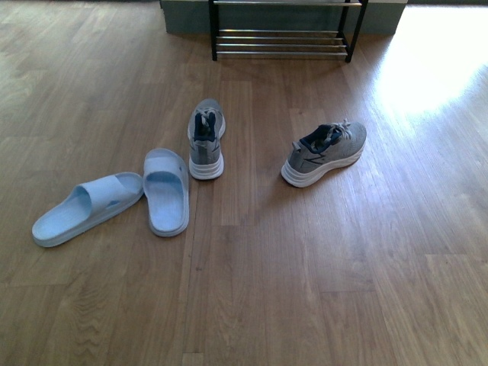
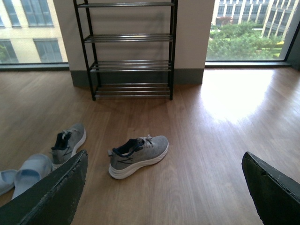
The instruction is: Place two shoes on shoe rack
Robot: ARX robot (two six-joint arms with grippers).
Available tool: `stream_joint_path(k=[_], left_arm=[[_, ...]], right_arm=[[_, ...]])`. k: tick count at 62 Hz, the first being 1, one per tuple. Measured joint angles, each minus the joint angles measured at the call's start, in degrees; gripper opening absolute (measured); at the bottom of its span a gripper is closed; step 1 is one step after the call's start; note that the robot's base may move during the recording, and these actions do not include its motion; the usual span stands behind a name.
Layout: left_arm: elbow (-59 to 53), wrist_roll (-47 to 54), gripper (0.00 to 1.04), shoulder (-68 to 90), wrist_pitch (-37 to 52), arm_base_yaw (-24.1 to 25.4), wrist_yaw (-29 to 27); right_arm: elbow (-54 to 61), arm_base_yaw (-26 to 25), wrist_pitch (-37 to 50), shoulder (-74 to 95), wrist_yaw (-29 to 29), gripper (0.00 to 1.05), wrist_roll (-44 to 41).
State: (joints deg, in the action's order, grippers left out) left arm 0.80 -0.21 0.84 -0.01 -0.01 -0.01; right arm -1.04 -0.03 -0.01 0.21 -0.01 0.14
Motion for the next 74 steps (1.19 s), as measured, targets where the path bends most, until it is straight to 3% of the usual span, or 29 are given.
stream_joint_path(k=[74], left_arm=[[0.00,0.00,0.95,0.00,0.00,0.00,0.00]], right_arm=[[-0.02,-0.02,0.00,0.00,0.00,0.95,0.02]])
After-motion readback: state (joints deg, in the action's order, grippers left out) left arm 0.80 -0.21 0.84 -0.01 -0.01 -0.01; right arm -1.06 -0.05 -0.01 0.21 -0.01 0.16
